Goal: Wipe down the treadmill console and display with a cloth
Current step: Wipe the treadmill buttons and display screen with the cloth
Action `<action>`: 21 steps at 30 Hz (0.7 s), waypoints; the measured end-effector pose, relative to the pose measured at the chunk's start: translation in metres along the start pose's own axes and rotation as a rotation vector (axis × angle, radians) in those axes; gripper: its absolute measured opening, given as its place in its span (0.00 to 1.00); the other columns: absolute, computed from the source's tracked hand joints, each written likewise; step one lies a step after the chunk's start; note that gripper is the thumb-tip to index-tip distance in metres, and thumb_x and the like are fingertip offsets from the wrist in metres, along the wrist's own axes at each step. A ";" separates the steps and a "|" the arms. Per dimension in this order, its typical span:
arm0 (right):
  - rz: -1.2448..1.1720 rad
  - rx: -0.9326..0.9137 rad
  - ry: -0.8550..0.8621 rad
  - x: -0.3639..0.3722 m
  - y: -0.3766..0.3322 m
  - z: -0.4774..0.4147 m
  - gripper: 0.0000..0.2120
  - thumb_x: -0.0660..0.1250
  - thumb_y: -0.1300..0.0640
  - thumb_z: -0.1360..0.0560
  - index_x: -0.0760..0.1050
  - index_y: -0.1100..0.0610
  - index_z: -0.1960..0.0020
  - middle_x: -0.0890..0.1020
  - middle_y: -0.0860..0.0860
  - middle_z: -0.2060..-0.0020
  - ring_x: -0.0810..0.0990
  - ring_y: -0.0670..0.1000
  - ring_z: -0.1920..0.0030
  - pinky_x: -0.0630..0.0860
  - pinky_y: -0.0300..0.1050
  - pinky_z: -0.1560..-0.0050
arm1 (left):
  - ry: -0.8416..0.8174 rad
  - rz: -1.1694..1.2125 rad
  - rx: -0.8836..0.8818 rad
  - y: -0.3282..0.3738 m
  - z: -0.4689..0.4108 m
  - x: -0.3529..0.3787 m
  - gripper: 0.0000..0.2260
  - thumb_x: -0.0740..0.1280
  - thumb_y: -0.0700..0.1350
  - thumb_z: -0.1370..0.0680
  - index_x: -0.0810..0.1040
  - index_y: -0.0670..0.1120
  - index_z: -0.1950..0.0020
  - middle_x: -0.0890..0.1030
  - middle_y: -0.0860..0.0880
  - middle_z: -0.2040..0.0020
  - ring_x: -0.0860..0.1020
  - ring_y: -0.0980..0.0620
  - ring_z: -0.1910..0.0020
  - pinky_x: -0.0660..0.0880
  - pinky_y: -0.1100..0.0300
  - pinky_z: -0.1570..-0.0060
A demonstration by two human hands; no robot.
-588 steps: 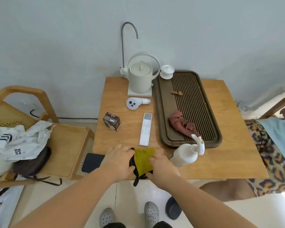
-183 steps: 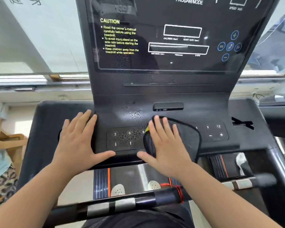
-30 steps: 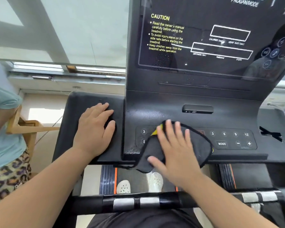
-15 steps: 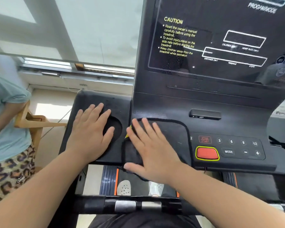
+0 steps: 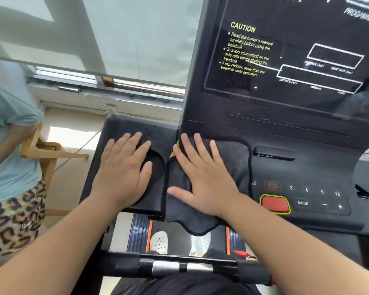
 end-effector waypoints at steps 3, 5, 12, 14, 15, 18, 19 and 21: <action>0.002 -0.104 -0.021 0.016 -0.029 0.038 0.41 0.52 0.29 0.21 0.49 0.51 0.16 0.48 0.51 0.16 0.43 0.56 0.17 0.45 0.63 0.19 | -0.003 0.001 0.003 0.000 0.000 0.001 0.27 0.52 0.54 0.21 0.72 0.45 0.26 0.70 0.41 0.24 0.65 0.38 0.24 0.57 0.38 0.25; 0.046 -0.180 -0.037 0.024 -0.028 0.061 0.39 0.51 0.29 0.20 0.50 0.50 0.16 0.51 0.50 0.16 0.48 0.56 0.17 0.47 0.62 0.21 | -0.008 0.000 0.002 -0.001 0.000 0.001 0.27 0.52 0.55 0.21 0.72 0.45 0.26 0.70 0.41 0.24 0.65 0.38 0.24 0.56 0.38 0.25; 0.087 -0.011 -0.051 0.003 0.055 0.016 0.41 0.46 0.26 0.21 0.45 0.48 0.16 0.41 0.49 0.17 0.37 0.56 0.17 0.40 0.66 0.20 | -0.023 -0.003 0.000 -0.002 0.000 0.002 0.28 0.52 0.55 0.21 0.71 0.46 0.25 0.69 0.42 0.23 0.63 0.39 0.23 0.54 0.39 0.23; 0.084 0.039 -0.035 -0.001 0.047 0.002 0.44 0.46 0.24 0.23 0.42 0.48 0.16 0.37 0.51 0.17 0.33 0.58 0.19 0.36 0.67 0.21 | -0.020 -0.001 -0.004 -0.002 -0.001 0.001 0.28 0.52 0.55 0.21 0.71 0.46 0.25 0.69 0.42 0.23 0.64 0.39 0.23 0.55 0.39 0.23; 0.070 0.062 -0.023 -0.002 0.038 -0.002 0.46 0.46 0.23 0.24 0.42 0.48 0.16 0.37 0.51 0.18 0.32 0.58 0.19 0.35 0.67 0.21 | -0.016 0.001 -0.007 -0.002 -0.001 0.001 0.28 0.52 0.55 0.21 0.72 0.46 0.25 0.69 0.42 0.24 0.64 0.39 0.24 0.55 0.39 0.24; 0.006 0.030 -0.017 0.002 -0.002 -0.002 0.46 0.49 0.24 0.24 0.46 0.50 0.16 0.41 0.50 0.16 0.36 0.57 0.18 0.39 0.67 0.20 | -0.008 0.004 -0.011 -0.002 -0.001 0.002 0.27 0.52 0.56 0.21 0.72 0.46 0.26 0.69 0.42 0.24 0.64 0.39 0.24 0.55 0.39 0.24; 0.001 -0.014 -0.024 0.006 -0.017 0.003 0.44 0.50 0.26 0.23 0.48 0.50 0.16 0.43 0.50 0.16 0.38 0.56 0.17 0.41 0.67 0.20 | -0.006 0.005 -0.010 -0.002 -0.001 0.002 0.27 0.52 0.56 0.21 0.72 0.46 0.25 0.69 0.42 0.24 0.64 0.39 0.24 0.55 0.39 0.24; 0.033 -0.111 -0.029 0.014 -0.038 0.020 0.41 0.52 0.29 0.21 0.51 0.50 0.16 0.48 0.49 0.16 0.43 0.56 0.17 0.47 0.66 0.20 | -0.002 0.006 -0.007 -0.001 -0.001 0.001 0.27 0.52 0.55 0.21 0.72 0.46 0.25 0.69 0.42 0.24 0.64 0.39 0.24 0.55 0.40 0.24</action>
Point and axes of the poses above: each hand's wrist, its own z-axis away from the middle knuckle, its own x-axis out of the palm, y = z × x, the point moved 10 cm from there along -z, towards the middle knuckle
